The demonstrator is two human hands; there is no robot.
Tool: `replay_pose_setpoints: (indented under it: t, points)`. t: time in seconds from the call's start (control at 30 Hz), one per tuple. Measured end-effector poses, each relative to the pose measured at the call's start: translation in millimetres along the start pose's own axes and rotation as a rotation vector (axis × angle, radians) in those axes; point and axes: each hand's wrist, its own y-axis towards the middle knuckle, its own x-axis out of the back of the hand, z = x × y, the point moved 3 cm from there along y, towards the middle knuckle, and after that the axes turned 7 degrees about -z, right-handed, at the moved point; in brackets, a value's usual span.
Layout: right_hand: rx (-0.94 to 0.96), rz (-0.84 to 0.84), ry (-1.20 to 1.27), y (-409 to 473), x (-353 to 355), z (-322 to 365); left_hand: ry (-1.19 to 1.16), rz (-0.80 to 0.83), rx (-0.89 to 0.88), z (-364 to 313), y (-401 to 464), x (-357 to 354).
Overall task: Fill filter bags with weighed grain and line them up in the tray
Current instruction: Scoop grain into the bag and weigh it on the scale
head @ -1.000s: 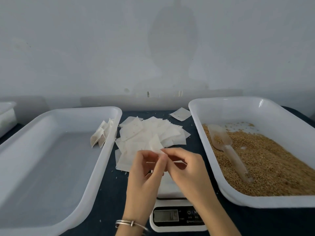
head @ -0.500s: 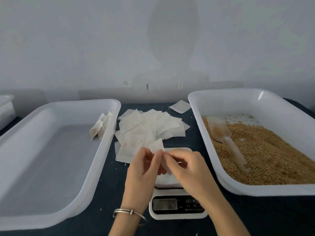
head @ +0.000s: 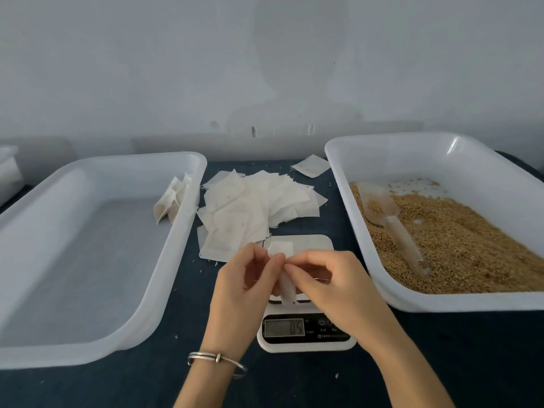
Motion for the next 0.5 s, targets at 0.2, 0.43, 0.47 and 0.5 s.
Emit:
replay_pose_setpoints:
  t: [0.2,0.43,0.47,0.5]
  points:
    - [-0.062,-0.001,0.071,-3.8,-1.3,-3.2,-0.163,0.041,0.083,-1.3,-3.3,-1.1]
    - [-0.119,0.018,0.163,-7.0,2.2,0.1,-0.218,0.085,0.099,-3.9,-8.3,-1.7]
    - [-0.143,0.026,0.189,-7.3,3.0,0.3,-0.219,0.112,0.102,-5.0,-8.5,-1.5]
    - [-0.162,0.028,0.216,-7.5,3.6,0.8,-0.214,0.133,0.104,-6.0,-8.7,-1.4]
